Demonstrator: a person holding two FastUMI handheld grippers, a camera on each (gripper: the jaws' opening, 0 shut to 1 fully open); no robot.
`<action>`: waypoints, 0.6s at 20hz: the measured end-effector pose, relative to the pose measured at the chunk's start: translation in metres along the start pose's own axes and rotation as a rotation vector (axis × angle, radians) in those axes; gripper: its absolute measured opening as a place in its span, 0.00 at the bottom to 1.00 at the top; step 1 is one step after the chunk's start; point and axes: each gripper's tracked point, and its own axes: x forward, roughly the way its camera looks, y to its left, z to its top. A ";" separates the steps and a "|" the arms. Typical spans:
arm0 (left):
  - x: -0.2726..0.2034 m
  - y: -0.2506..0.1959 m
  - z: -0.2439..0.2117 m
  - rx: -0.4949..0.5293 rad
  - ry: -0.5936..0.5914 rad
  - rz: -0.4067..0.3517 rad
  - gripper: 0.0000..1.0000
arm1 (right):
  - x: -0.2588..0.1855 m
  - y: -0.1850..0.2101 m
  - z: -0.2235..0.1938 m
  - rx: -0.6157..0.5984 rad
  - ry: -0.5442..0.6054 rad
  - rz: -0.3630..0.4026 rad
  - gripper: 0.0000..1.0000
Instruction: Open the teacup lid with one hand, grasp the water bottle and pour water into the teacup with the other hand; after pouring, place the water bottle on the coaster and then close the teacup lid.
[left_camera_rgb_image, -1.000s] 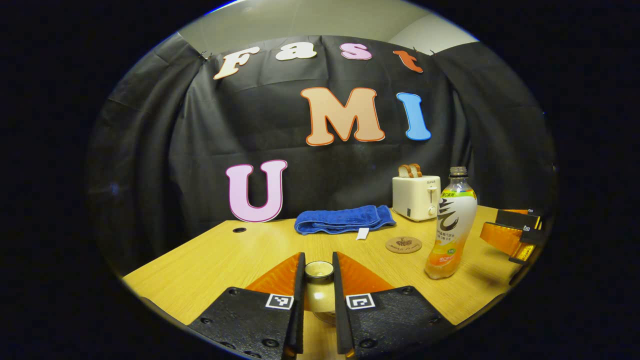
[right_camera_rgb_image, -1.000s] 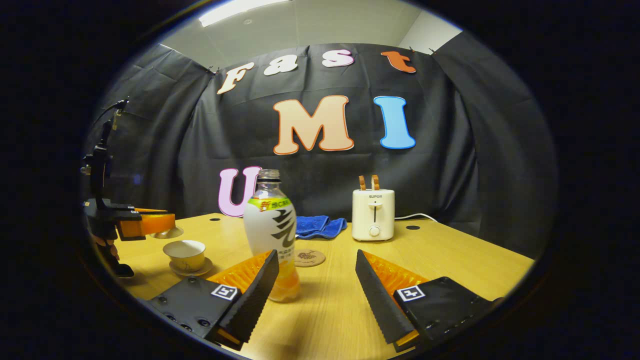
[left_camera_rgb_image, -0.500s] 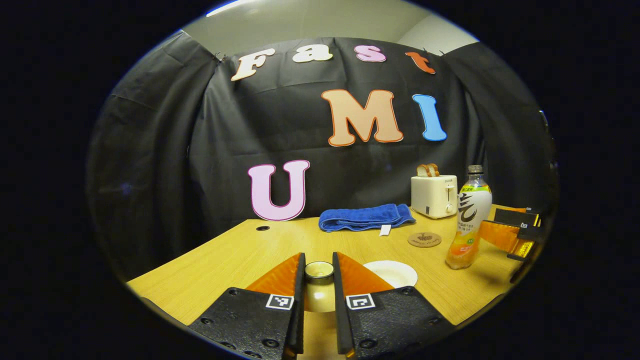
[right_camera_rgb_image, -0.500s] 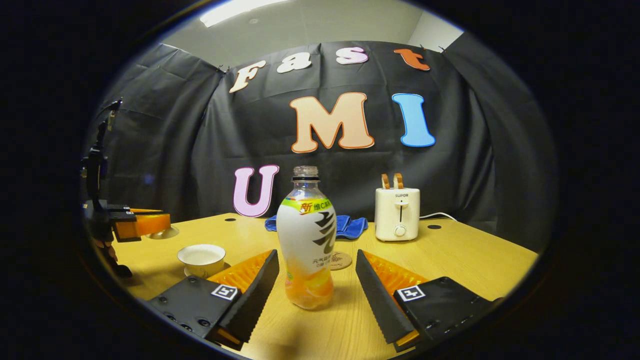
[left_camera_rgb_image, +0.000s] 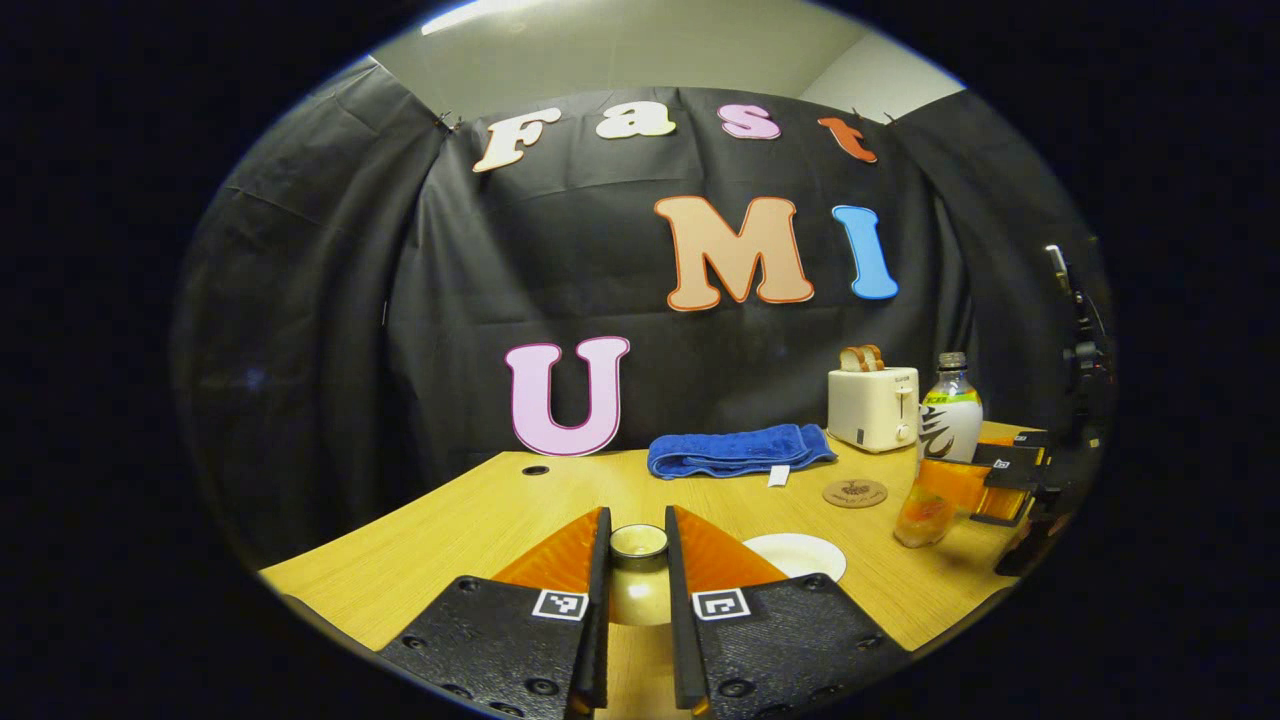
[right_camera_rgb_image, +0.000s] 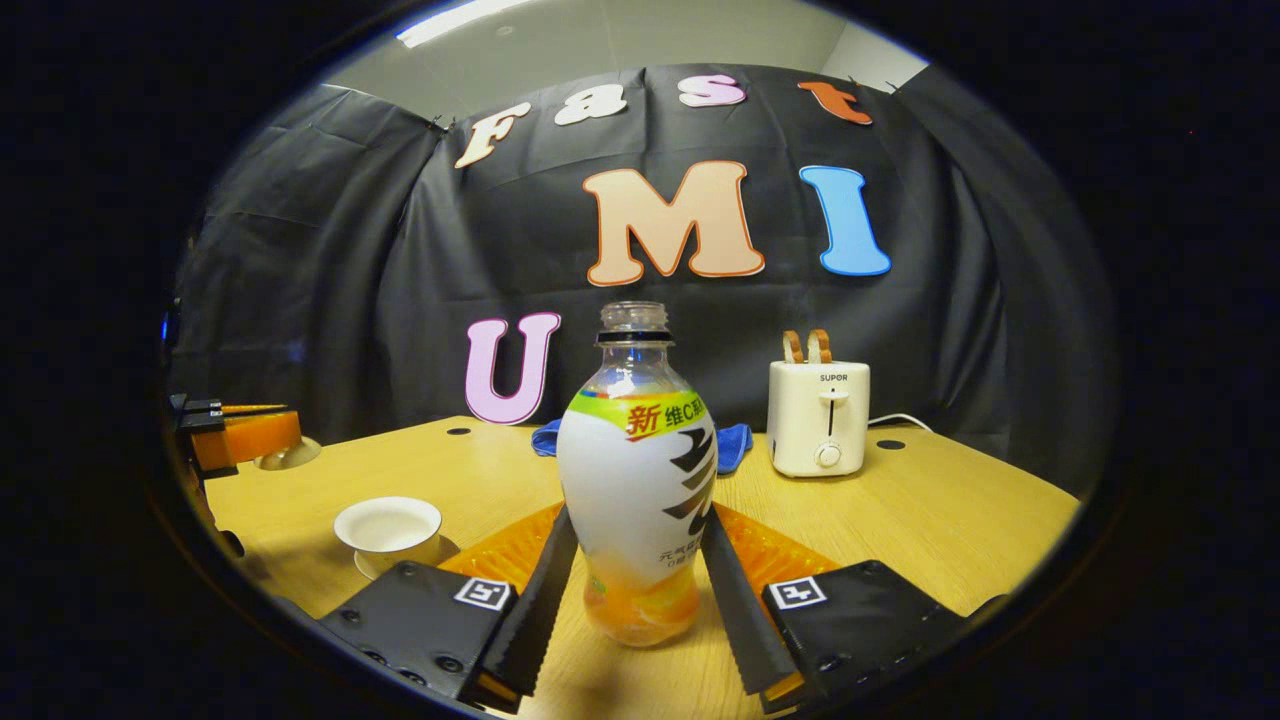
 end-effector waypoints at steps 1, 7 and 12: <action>0.000 0.003 -0.001 0.003 0.006 0.006 0.23 | 0.002 0.002 -0.004 0.000 0.011 0.008 0.79; -0.003 0.020 -0.006 0.003 0.019 0.024 0.23 | 0.011 0.007 0.004 -0.060 0.018 0.041 0.72; -0.004 0.033 -0.014 0.019 0.038 0.034 0.23 | 0.014 0.010 0.038 -0.412 -0.075 0.051 0.72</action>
